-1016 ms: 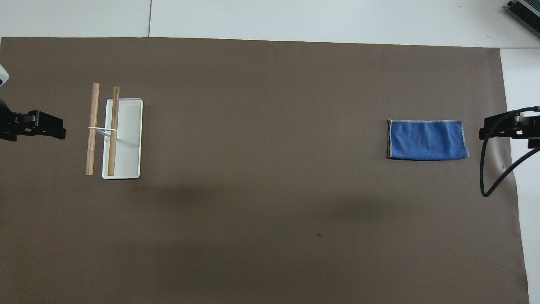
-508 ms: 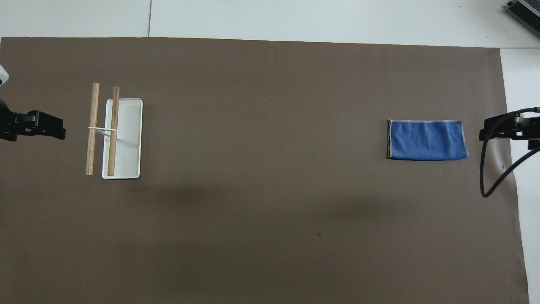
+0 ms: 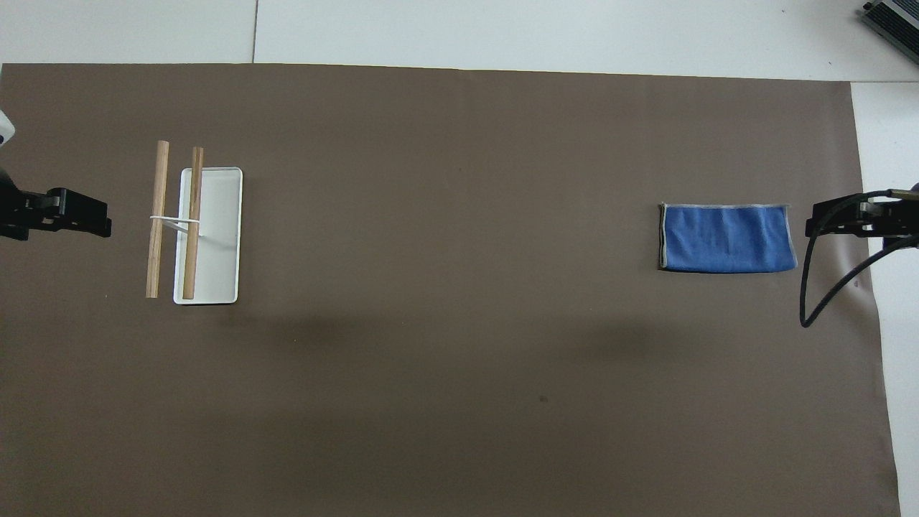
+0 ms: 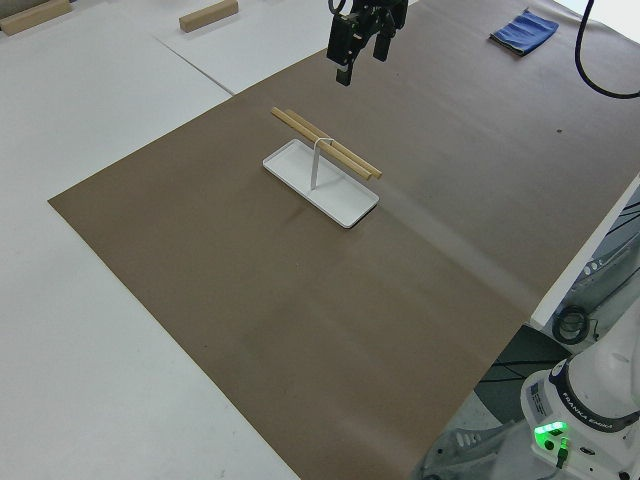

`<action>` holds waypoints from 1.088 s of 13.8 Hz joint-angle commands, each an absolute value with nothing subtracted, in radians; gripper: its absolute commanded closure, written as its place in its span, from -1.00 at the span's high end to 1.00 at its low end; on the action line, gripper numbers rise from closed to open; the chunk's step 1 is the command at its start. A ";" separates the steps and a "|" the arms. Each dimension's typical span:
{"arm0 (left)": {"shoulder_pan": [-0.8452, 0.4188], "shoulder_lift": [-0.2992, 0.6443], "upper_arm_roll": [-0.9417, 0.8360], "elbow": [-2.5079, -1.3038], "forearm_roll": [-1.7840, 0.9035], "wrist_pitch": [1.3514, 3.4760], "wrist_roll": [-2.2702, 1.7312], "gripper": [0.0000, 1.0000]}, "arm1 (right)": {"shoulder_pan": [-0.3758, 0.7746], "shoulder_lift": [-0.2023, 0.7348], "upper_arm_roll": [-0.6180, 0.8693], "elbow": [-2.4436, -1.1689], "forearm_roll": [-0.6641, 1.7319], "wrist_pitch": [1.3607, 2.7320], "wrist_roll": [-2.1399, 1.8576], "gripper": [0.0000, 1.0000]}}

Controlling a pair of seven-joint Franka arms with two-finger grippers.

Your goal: Right arm passes towel to left arm to hang

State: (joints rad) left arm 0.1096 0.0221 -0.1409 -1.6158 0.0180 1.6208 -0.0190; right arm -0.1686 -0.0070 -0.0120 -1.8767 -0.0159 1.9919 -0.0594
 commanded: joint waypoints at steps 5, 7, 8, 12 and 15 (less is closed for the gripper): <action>0.120 -0.006 -0.146 -1.647 0.025 1.640 -0.015 1.00 | -0.216 0.170 -0.008 -1.931 -0.009 2.236 -0.216 1.00; 0.118 -0.006 -0.146 -1.647 0.025 1.640 -0.015 1.00 | -0.216 0.201 -0.008 -1.951 -0.009 2.311 -0.218 1.00; 0.120 -0.006 -0.146 -1.647 0.025 1.640 -0.014 1.00 | -0.216 0.221 -0.008 -1.953 -0.009 2.327 -0.218 1.00; 0.118 -0.006 -0.146 -1.647 0.025 1.640 -0.014 1.00 | -0.215 0.311 -0.008 -1.965 -0.009 2.424 -0.236 1.00; 0.118 -0.006 -0.146 -1.647 0.025 1.640 -0.014 1.00 | -0.210 0.357 -0.006 -1.967 -0.009 2.456 -0.239 1.00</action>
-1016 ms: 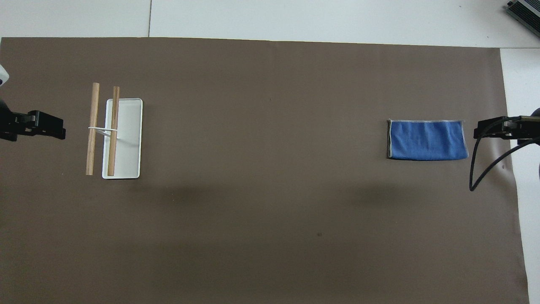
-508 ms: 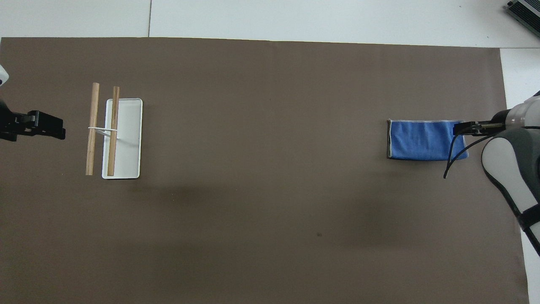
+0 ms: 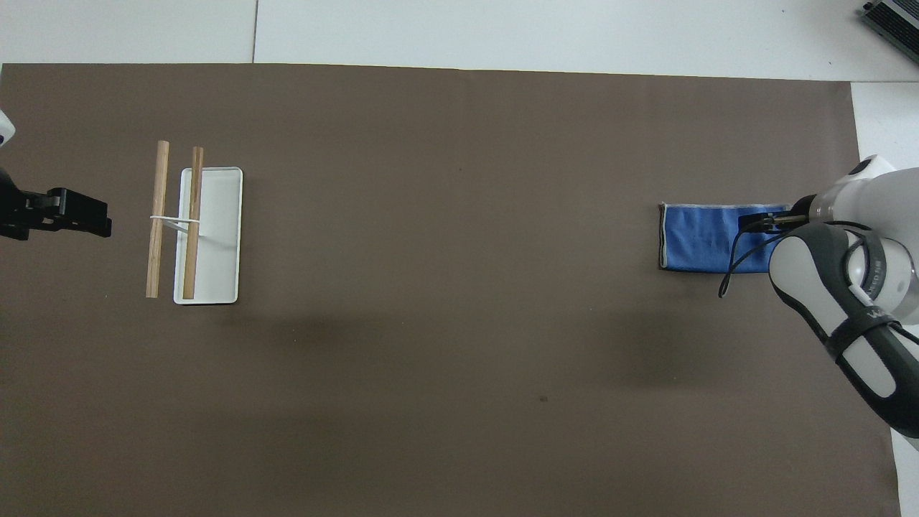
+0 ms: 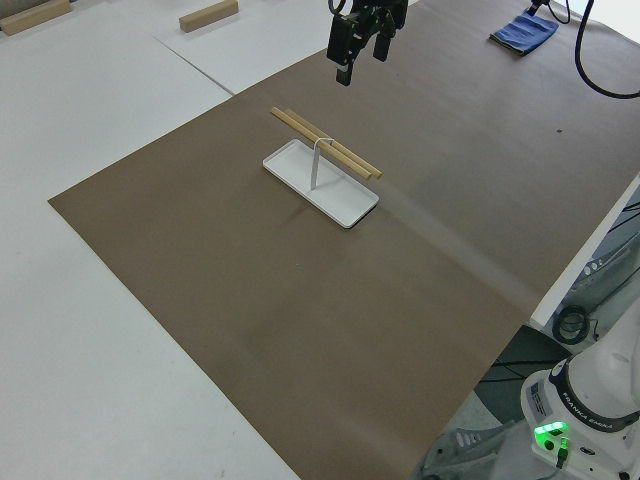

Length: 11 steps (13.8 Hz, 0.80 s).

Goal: Right arm passes towel to left arm to hang
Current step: 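Lower the right gripper onto the blue towel's edge and close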

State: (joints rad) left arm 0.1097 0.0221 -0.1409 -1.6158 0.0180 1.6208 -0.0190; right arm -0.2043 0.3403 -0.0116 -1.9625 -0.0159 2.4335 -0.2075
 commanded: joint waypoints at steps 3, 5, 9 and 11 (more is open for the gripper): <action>0.118 -0.006 -0.146 -1.647 0.025 1.640 -0.015 1.00 | -0.213 0.380 -0.006 -1.983 -0.009 2.488 -0.264 1.00; 0.120 -0.006 -0.146 -1.647 0.025 1.640 -0.014 1.00 | -0.212 0.380 -0.006 -2.003 -0.009 2.513 -0.265 1.00; 0.118 -0.006 -0.146 -1.647 0.025 1.640 -0.014 1.00 | -0.212 0.379 -0.006 -2.011 -0.009 2.513 -0.278 -0.27; 0.118 -0.006 -0.146 -1.647 0.025 1.640 -0.015 1.00 | -0.212 0.374 -0.005 -2.011 -0.009 2.511 -0.276 -0.93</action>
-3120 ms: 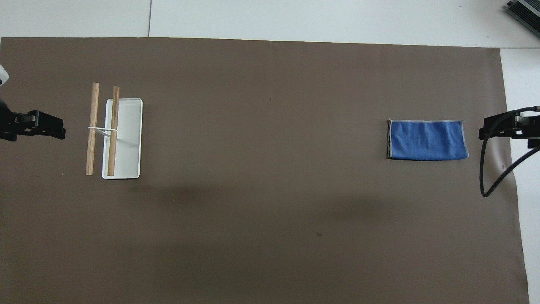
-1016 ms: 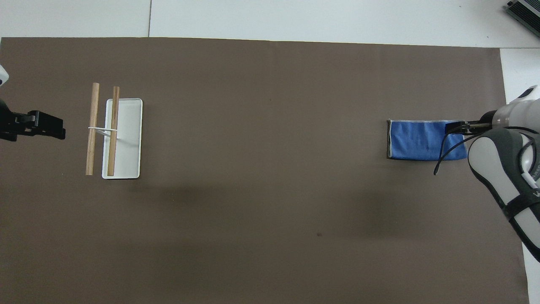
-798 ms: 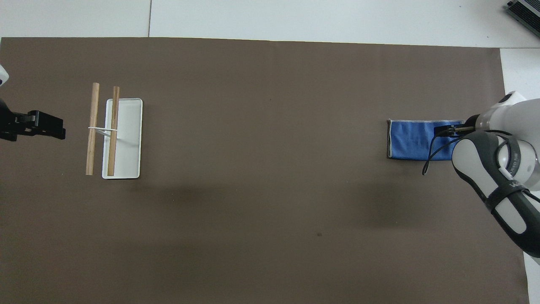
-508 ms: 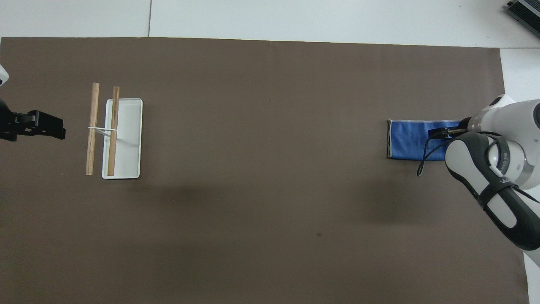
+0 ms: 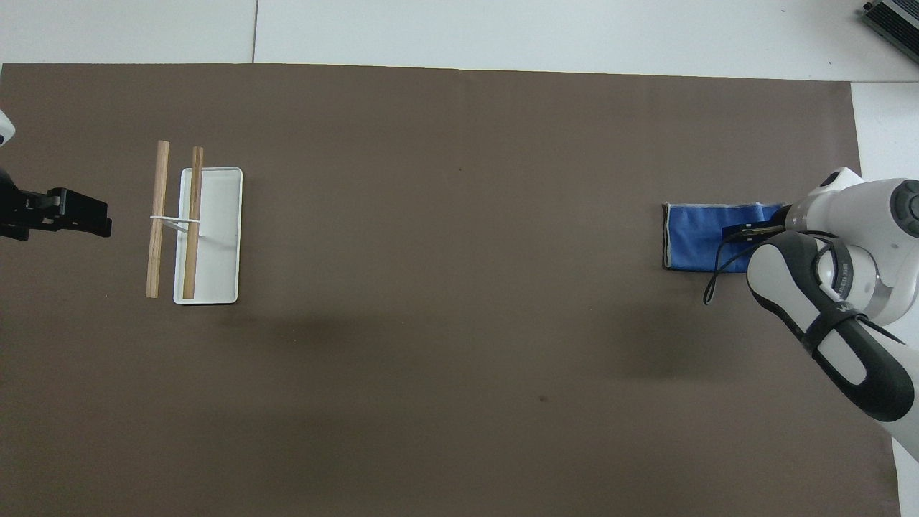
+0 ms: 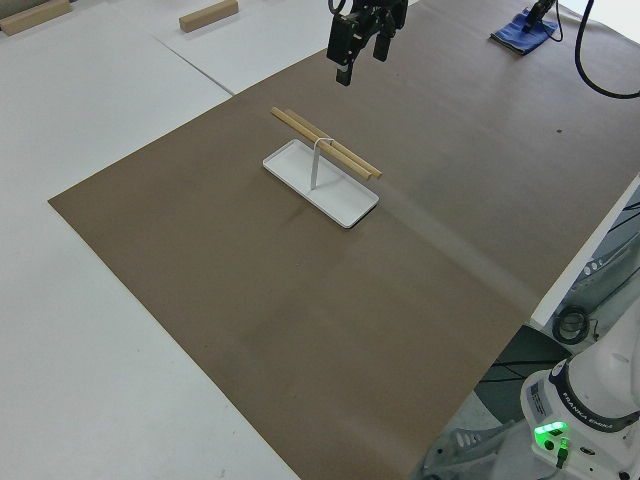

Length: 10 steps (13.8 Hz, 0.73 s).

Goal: Right arm passes towel to left arm to hang
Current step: 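Lower the right gripper onto the blue towel's edge and close, then lift the blue towel with the right gripper toward the table center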

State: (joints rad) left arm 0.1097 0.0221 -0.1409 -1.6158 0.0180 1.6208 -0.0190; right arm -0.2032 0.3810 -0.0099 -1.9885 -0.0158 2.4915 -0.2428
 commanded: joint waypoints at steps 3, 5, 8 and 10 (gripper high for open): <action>0.118 -0.006 -0.146 -1.647 0.025 1.640 -0.014 1.00 | -0.201 0.344 0.002 -2.008 -0.009 2.502 -0.268 -1.00; 0.120 -0.006 -0.146 -1.647 0.025 1.640 -0.015 1.00 | -0.193 0.318 0.006 -2.008 -0.008 2.500 -0.261 -1.00; 0.118 -0.006 -0.146 -1.647 0.025 1.640 -0.015 1.00 | -0.123 0.267 0.012 -1.999 -0.008 2.455 -0.158 -1.00; 0.118 -0.006 -0.146 -1.647 0.025 1.640 -0.015 1.00 | -0.060 0.227 0.014 -1.994 -0.008 2.419 -0.124 -1.00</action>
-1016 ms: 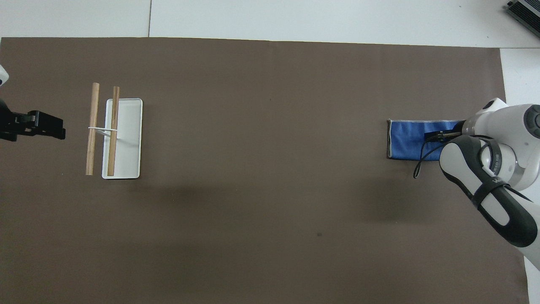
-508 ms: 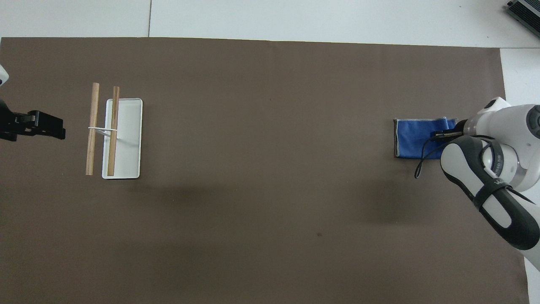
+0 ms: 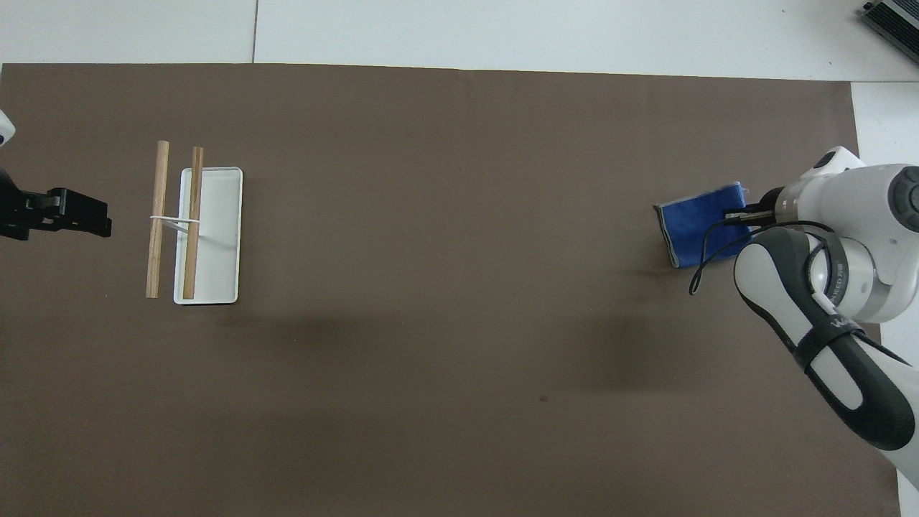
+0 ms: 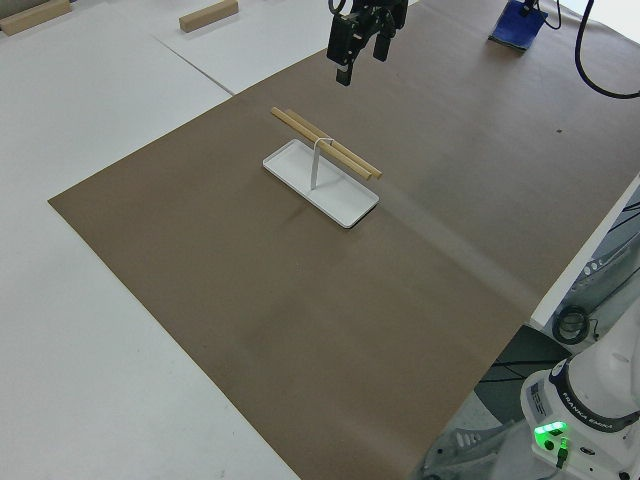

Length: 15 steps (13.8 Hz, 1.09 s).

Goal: Right arm passes towel to left arm to hang
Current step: 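Lift the blue towel with the right gripper toward the table center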

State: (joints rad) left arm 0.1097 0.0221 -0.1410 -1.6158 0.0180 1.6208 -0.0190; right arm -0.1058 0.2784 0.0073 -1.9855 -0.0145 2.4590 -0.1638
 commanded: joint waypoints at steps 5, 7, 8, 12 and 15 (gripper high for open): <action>0.115 -0.006 -0.146 -1.647 0.025 1.644 -0.017 1.00 | 0.078 0.199 0.021 -1.925 0.148 2.367 -0.025 -1.00; 0.118 -0.006 -0.147 -1.647 0.025 1.641 -0.018 1.00 | 0.126 0.206 0.021 -1.893 0.222 2.355 0.111 -1.00; 0.120 -0.006 -0.146 -1.647 0.025 1.643 -0.018 1.00 | 0.159 0.209 0.021 -1.881 0.247 2.352 0.185 -1.00; 0.141 -0.023 -0.144 -1.692 -0.049 1.684 -0.037 1.00 | 0.274 0.224 0.021 -1.786 0.268 2.310 0.521 -1.00; 0.182 -0.055 -0.144 -1.770 -0.194 1.739 -0.066 1.00 | 0.336 0.233 0.021 -1.735 0.270 2.299 0.694 -1.00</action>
